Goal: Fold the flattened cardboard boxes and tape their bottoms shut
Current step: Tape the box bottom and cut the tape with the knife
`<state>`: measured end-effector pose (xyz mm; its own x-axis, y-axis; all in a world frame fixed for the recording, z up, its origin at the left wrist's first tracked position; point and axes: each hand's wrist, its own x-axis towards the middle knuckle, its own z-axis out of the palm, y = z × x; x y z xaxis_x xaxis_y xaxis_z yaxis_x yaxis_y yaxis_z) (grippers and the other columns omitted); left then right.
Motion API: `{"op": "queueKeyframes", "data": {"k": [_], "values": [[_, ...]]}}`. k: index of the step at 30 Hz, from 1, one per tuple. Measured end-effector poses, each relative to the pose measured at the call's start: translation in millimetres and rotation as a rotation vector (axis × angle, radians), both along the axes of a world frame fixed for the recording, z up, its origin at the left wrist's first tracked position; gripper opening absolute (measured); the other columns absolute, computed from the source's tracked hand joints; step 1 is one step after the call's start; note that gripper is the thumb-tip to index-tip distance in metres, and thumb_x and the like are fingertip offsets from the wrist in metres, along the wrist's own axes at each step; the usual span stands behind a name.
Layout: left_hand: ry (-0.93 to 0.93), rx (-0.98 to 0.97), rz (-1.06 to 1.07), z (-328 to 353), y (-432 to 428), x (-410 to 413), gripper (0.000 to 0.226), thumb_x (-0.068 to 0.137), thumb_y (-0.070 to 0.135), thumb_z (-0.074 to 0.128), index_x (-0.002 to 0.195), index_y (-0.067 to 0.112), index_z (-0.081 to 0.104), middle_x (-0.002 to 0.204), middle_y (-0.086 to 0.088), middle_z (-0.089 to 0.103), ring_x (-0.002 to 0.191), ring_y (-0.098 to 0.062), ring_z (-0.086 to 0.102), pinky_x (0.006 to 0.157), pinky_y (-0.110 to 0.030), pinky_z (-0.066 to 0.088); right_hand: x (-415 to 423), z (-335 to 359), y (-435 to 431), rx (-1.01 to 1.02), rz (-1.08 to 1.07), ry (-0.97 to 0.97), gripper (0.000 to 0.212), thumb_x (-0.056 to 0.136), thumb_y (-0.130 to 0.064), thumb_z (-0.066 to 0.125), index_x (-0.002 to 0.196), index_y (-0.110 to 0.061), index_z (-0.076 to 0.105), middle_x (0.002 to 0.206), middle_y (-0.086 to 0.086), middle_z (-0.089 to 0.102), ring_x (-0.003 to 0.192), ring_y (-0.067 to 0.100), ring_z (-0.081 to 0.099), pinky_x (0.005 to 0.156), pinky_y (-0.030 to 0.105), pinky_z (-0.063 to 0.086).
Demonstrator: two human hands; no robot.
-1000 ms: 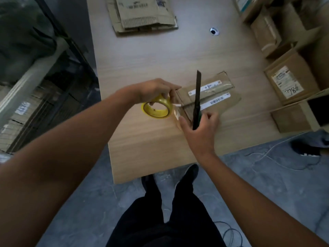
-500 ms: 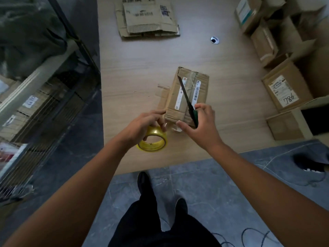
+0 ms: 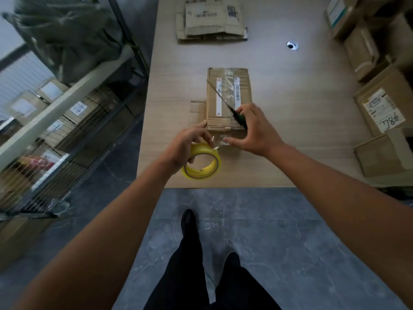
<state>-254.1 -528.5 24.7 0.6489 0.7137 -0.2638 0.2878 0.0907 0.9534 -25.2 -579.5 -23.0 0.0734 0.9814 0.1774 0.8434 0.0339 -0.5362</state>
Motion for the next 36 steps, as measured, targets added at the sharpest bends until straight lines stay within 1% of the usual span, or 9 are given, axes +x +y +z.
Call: {"op": "queueKeyframes", "data": {"k": [6, 9, 12, 15, 17, 22, 25, 29, 36], "values": [[0.224, 0.122, -0.052, 6, -21, 2, 0.046, 0.083, 0.050, 0.042, 0.077, 0.017, 0.073, 0.118, -0.026, 0.062, 0.091, -0.026, 0.056, 0.044, -0.033, 0.039, -10, 21, -9, -0.120, -0.087, -0.001, 0.072, 0.071, -0.050, 0.086, 0.119, -0.006, 0.055, 0.120, 0.010, 0.051, 0.111, 0.029, 0.051, 0.098, 0.051, 0.045], [0.290, 0.238, 0.006, 30, -30, -7, 0.051, 0.099, 0.039, 0.034, 0.085, 0.007, 0.071, 0.109, -0.017, 0.056, 0.073, -0.029, 0.054, 0.042, -0.030, 0.039, -13, 41, -29, -0.021, -0.173, 0.026, 0.055, 0.081, -0.045, 0.077, 0.115, -0.007, 0.056, 0.115, 0.011, 0.053, 0.105, 0.030, 0.051, 0.096, 0.050, 0.044], [0.296, 0.338, -0.032, 60, -39, -16, 0.027, 0.103, 0.023, 0.041, 0.095, 0.017, 0.067, 0.119, 0.000, 0.054, 0.088, -0.026, 0.057, 0.052, -0.030, 0.046, -21, 75, -63, 0.028, -0.243, 0.401, 0.016, 0.097, -0.018, 0.064, 0.097, -0.014, 0.048, 0.081, 0.005, 0.055, 0.066, 0.020, 0.054, 0.065, 0.039, 0.048], [0.275, 0.356, -0.104, 86, -51, -15, 0.023, 0.096, 0.002, 0.046, 0.101, 0.008, 0.068, 0.120, 0.006, 0.052, 0.100, -0.013, 0.055, 0.061, -0.020, 0.047, -33, 105, -87, -0.162, -0.180, 0.965, 0.017, 0.098, -0.020, 0.066, 0.104, -0.009, 0.055, 0.070, 0.003, 0.050, 0.051, 0.015, 0.045, 0.051, 0.036, 0.044], [0.276, 0.415, -0.159, 96, -58, -11, 0.022, 0.094, 0.010, 0.048, 0.097, 0.010, 0.070, 0.137, 0.007, 0.042, 0.117, -0.010, 0.048, 0.067, -0.016, 0.048, -41, 124, -97, -0.255, -0.151, 1.204, 0.038, 0.090, -0.032, 0.075, 0.111, -0.004, 0.061, 0.067, 0.000, 0.047, 0.051, 0.013, 0.038, 0.050, 0.031, 0.038], [0.226, 0.327, -0.144, 115, -65, -4, 0.024, 0.089, 0.017, 0.047, 0.090, 0.025, 0.069, 0.151, 0.001, 0.038, 0.136, -0.015, 0.037, 0.101, -0.034, 0.047, -56, 149, -92, -0.224, -0.173, 0.995, 0.020, 0.092, -0.024, 0.074, 0.092, -0.006, 0.066, 0.063, 0.001, 0.059, 0.048, 0.010, 0.046, 0.052, 0.030, 0.041], [0.220, 0.366, -0.117, 115, -54, -5, 0.024, 0.096, 0.013, 0.049, 0.099, 0.026, 0.069, 0.143, 0.001, 0.044, 0.124, -0.016, 0.049, 0.083, -0.027, 0.050, -57, 154, -78, -0.158, -0.175, 0.836, 0.005, 0.097, -0.016, 0.068, 0.093, -0.012, 0.066, 0.072, 0.002, 0.062, 0.053, 0.001, 0.055, 0.054, 0.022, 0.046], [0.153, 0.340, -0.123, 111, -30, -12, 0.018, 0.101, 0.021, 0.054, 0.110, 0.033, 0.064, 0.125, 0.004, 0.052, 0.094, -0.013, 0.060, 0.060, -0.015, 0.050, -64, 163, -58, -0.183, -0.149, 0.691, 0.008, 0.100, -0.023, 0.062, 0.097, -0.017, 0.065, 0.084, 0.006, 0.066, 0.071, 0.011, 0.062, 0.061, 0.022, 0.050], [0.048, 0.227, -0.152, 96, 15, -16, 0.043, 0.102, 0.030, 0.058, 0.143, 0.039, 0.049, 0.108, -0.002, 0.068, 0.084, -0.013, 0.069, 0.069, -0.023, 0.057, -67, 161, -15, -0.103, -0.258, 0.581, 0.008, 0.097, -0.021, 0.067, 0.092, -0.020, 0.061, 0.077, 0.002, 0.060, 0.067, 0.014, 0.056, 0.063, 0.037, 0.050]]}}
